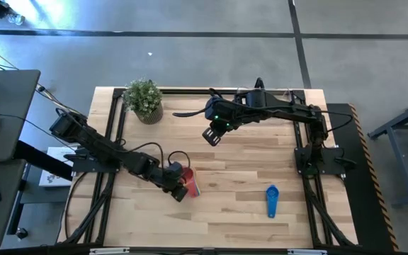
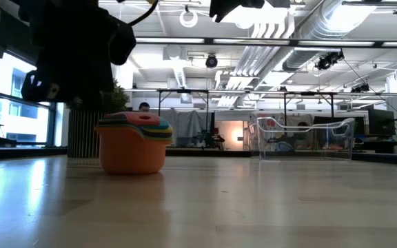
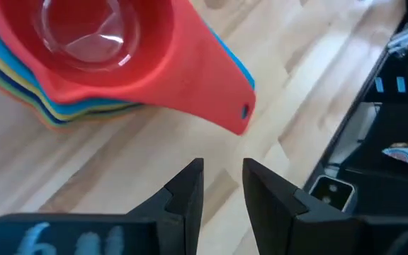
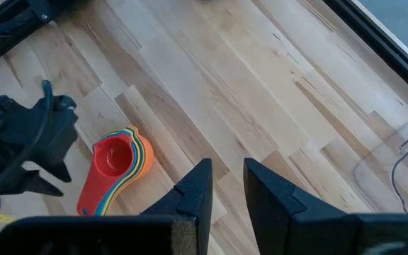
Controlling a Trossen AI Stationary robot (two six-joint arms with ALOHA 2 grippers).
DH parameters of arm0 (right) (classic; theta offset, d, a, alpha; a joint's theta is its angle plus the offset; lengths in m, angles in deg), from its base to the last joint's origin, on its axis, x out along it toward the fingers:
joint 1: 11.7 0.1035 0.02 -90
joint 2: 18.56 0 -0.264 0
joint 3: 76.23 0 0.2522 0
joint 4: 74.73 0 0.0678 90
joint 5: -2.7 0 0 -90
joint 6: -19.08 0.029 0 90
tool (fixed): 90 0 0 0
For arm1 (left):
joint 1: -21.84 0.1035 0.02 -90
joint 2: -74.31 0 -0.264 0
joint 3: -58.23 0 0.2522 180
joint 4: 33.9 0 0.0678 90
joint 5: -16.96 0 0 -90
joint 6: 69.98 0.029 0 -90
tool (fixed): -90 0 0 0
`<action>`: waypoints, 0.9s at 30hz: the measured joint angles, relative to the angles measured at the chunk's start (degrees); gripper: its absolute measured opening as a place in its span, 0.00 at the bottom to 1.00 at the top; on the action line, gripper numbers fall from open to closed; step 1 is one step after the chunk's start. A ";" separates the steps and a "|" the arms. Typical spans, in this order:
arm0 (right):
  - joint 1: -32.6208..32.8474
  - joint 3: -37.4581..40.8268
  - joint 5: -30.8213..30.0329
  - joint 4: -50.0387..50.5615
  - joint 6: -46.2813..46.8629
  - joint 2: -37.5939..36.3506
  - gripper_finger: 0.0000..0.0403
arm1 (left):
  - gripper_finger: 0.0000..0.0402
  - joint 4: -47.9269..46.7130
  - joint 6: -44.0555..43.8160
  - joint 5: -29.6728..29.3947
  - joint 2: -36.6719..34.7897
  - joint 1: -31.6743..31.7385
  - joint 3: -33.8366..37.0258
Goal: Nest measuring cups in basket
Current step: Stack the red measuring cup on top of the light blue measuring cup
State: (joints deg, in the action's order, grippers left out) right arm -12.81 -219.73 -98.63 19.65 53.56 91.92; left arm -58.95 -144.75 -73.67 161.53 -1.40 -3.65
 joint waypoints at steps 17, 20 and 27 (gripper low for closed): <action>-0.02 0.00 0.33 0.18 -0.46 0.00 0.18 | 0.22 2.11 -0.04 -0.01 5.77 2.33 -0.02; -0.02 0.00 0.31 0.20 -0.46 0.00 0.18 | 0.22 4.84 -0.13 -0.01 6.55 2.73 -0.02; -0.02 0.01 0.24 0.23 -1.35 0.00 0.18 | 0.22 6.00 -0.09 0.56 6.69 3.12 -0.02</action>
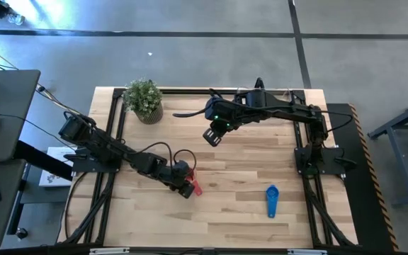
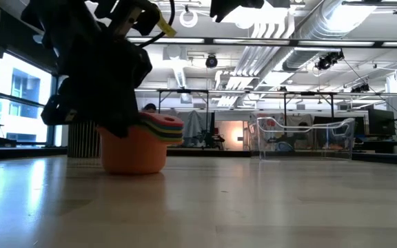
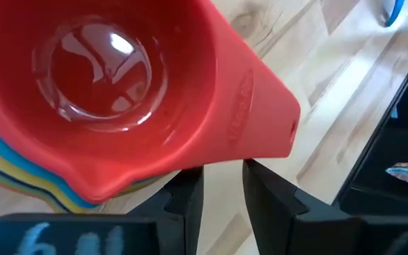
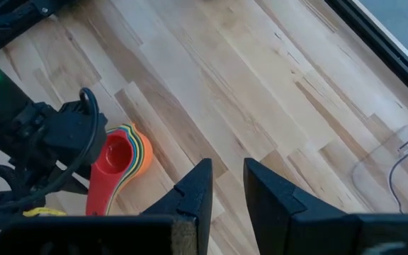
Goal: Nest measuring cups in basket
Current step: Stack the red measuring cup on top of the light blue measuring cup, then stack the blue measuring cup on top of the red measuring cup
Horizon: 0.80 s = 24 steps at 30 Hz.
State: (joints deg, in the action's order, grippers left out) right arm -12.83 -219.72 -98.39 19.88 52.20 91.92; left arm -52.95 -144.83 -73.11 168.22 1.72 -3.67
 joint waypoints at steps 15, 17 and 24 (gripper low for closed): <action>0.00 0.05 3.82 2.66 -1.66 -3.08 0.18 | 0.22 -2.03 4.12 0.46 -7.30 1.53 0.04; 0.02 0.05 4.58 3.46 -1.69 -4.18 0.18 | 0.22 -3.05 6.47 0.38 -9.13 2.10 0.06; 0.21 0.05 5.26 8.07 -1.83 -7.88 0.18 | 0.22 -4.48 12.66 -1.92 -15.85 5.69 0.07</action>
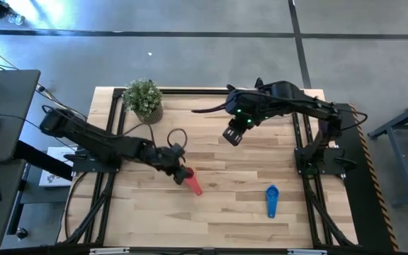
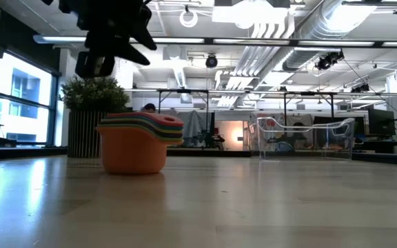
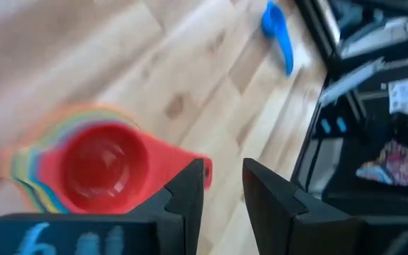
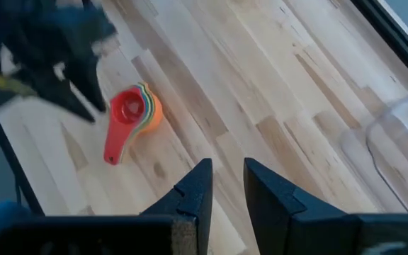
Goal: Nest measuring cups in basket
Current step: Stack the blue measuring cup on top of the red measuring cup
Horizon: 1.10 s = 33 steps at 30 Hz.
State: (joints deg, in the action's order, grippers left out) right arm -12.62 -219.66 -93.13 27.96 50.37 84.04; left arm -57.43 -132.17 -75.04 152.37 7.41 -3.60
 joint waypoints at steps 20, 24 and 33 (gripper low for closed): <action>14.42 23.38 -10.45 0.72 40.45 -11.62 0.18 | 0.22 -10.46 20.49 -0.12 -22.95 12.52 -0.02; 17.38 32.79 -9.15 0.84 53.78 -15.02 0.18 | 0.22 -10.01 25.00 -0.15 -25.92 15.43 -0.04; 24.36 46.31 -7.49 -0.36 74.51 -19.99 0.18 | 0.22 -9.73 30.95 -0.12 -28.29 19.55 -0.04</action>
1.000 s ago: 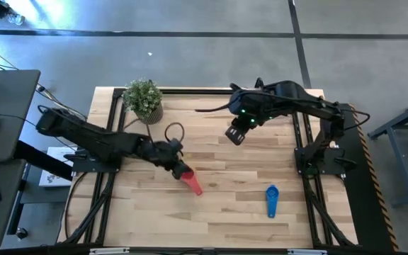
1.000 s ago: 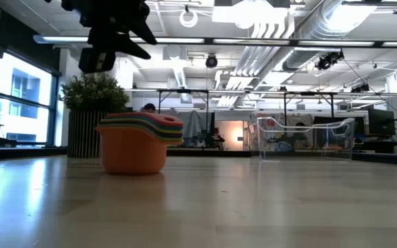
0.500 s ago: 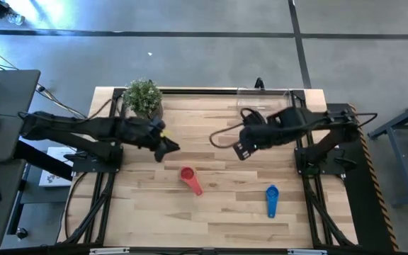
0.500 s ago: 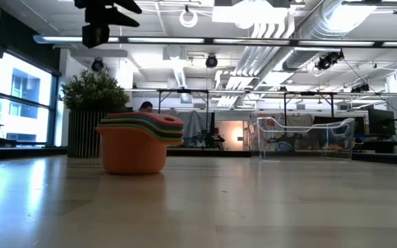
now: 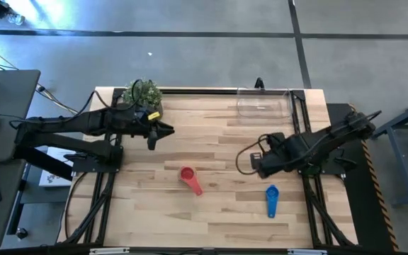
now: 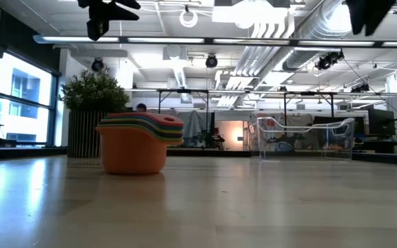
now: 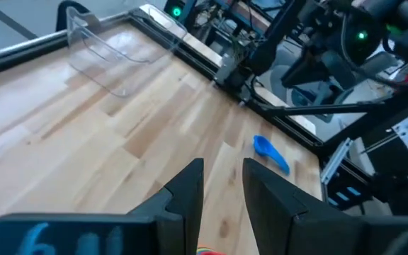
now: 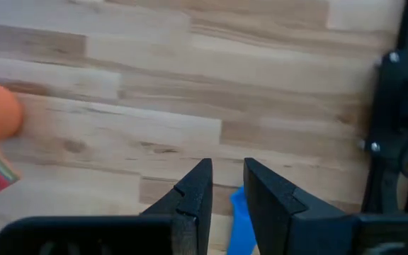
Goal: Nest measuring cups in basket
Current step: Stack the blue measuring cup on top of the red measuring cup
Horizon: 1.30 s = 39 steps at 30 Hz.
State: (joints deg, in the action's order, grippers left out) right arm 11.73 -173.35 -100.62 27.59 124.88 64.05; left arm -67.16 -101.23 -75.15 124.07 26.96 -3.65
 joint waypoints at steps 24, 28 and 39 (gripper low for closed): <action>12.80 23.75 12.16 -19.42 17.91 -0.22 0.35 | 0.22 -0.03 1.50 -0.01 0.21 3.33 0.00; 14.39 28.02 13.48 -25.50 20.12 -0.22 0.35 | 0.22 -0.03 1.40 0.00 0.21 3.33 0.00; 15.63 37.23 16.80 -36.13 21.87 -0.22 0.35 | 0.22 -0.03 0.38 -0.01 0.21 3.33 0.00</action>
State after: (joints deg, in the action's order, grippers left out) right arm 27.37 -136.12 -83.82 -8.53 146.76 63.83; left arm -67.19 -100.85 -75.17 124.29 30.29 -3.65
